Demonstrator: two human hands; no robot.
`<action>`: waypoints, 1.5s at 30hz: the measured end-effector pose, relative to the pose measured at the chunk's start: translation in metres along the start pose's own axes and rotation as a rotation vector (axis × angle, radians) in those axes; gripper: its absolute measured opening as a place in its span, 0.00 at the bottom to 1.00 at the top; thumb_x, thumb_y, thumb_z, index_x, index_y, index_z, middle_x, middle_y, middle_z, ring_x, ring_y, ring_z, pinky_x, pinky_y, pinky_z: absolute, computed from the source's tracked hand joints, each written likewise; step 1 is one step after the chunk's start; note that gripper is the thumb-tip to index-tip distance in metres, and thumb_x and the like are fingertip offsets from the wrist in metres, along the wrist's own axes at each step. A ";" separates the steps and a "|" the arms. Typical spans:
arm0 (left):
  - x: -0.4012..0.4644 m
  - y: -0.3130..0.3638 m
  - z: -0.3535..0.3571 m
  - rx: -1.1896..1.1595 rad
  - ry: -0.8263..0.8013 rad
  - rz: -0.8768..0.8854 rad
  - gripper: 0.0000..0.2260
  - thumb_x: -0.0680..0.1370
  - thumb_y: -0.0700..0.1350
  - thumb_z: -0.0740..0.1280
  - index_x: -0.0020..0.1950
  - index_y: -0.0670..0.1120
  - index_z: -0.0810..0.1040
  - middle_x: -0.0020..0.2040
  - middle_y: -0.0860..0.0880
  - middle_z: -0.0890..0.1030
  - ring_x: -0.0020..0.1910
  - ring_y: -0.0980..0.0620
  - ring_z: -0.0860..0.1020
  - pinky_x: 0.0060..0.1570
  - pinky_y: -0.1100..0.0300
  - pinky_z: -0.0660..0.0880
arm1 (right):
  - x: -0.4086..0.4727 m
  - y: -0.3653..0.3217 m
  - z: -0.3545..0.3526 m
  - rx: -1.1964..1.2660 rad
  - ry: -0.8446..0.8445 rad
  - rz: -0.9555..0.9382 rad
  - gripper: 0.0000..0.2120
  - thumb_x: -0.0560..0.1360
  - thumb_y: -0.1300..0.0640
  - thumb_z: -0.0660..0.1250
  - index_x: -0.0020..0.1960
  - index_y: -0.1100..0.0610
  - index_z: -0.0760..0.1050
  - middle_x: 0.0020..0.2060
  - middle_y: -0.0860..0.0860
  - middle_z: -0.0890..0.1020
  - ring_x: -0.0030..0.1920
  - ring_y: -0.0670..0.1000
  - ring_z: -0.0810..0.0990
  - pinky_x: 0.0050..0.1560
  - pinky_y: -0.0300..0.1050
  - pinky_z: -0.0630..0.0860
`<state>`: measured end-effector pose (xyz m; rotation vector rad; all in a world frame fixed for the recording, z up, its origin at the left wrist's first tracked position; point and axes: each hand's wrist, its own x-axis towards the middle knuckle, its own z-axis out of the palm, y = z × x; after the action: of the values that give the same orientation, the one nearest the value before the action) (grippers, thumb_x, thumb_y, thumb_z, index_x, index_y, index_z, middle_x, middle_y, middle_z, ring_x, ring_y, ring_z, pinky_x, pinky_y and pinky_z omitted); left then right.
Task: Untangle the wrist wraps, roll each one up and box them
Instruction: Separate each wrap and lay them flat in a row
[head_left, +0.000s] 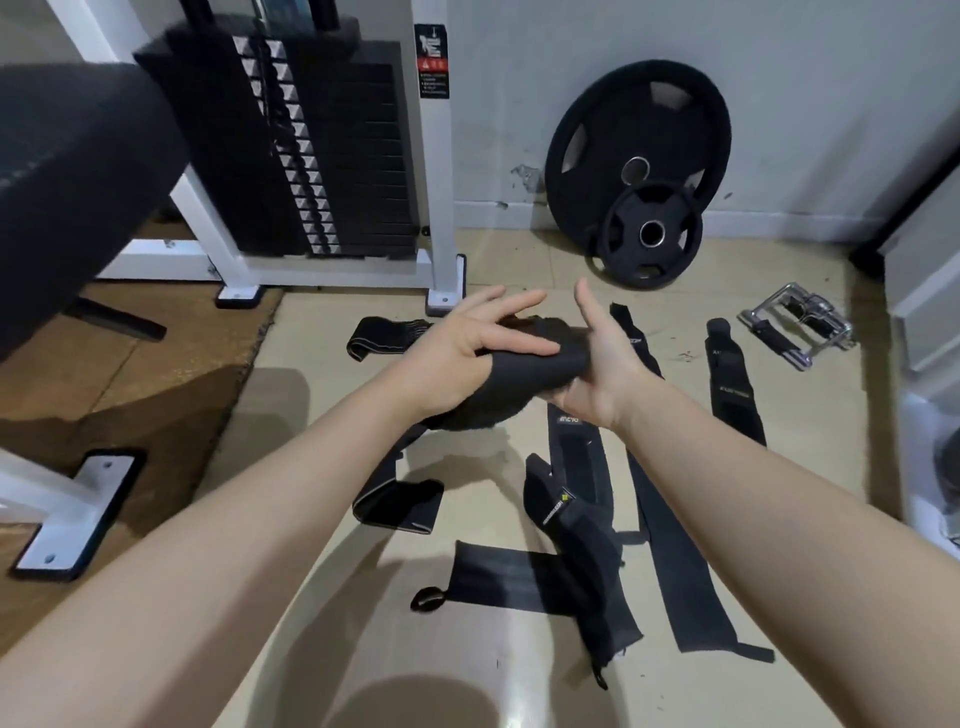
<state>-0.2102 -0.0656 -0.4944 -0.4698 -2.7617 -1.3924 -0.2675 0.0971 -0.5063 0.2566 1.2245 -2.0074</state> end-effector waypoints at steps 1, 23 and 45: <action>-0.003 -0.001 -0.001 0.036 -0.037 0.040 0.33 0.76 0.28 0.61 0.52 0.71 0.77 0.67 0.73 0.61 0.72 0.64 0.53 0.74 0.59 0.47 | -0.003 -0.003 0.001 -0.025 -0.004 -0.017 0.27 0.77 0.40 0.59 0.63 0.60 0.74 0.55 0.60 0.81 0.52 0.58 0.81 0.54 0.53 0.77; 0.002 -0.001 0.002 -0.867 0.381 -0.352 0.11 0.79 0.32 0.60 0.55 0.45 0.76 0.46 0.49 0.83 0.46 0.52 0.82 0.42 0.60 0.79 | -0.006 0.011 -0.002 -0.653 -0.306 -0.062 0.19 0.76 0.71 0.58 0.61 0.53 0.74 0.55 0.53 0.82 0.56 0.52 0.80 0.58 0.47 0.75; -0.036 -0.084 0.049 -0.548 0.156 -0.666 0.06 0.80 0.41 0.64 0.54 0.47 0.78 0.48 0.54 0.83 0.44 0.58 0.82 0.37 0.69 0.76 | 0.054 -0.002 0.024 0.206 0.065 -0.296 0.16 0.82 0.53 0.56 0.59 0.63 0.75 0.53 0.56 0.83 0.56 0.52 0.81 0.66 0.50 0.72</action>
<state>-0.1927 -0.0835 -0.5954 0.6115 -2.4674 -2.2027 -0.3010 0.0509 -0.5203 0.2538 1.1478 -2.4035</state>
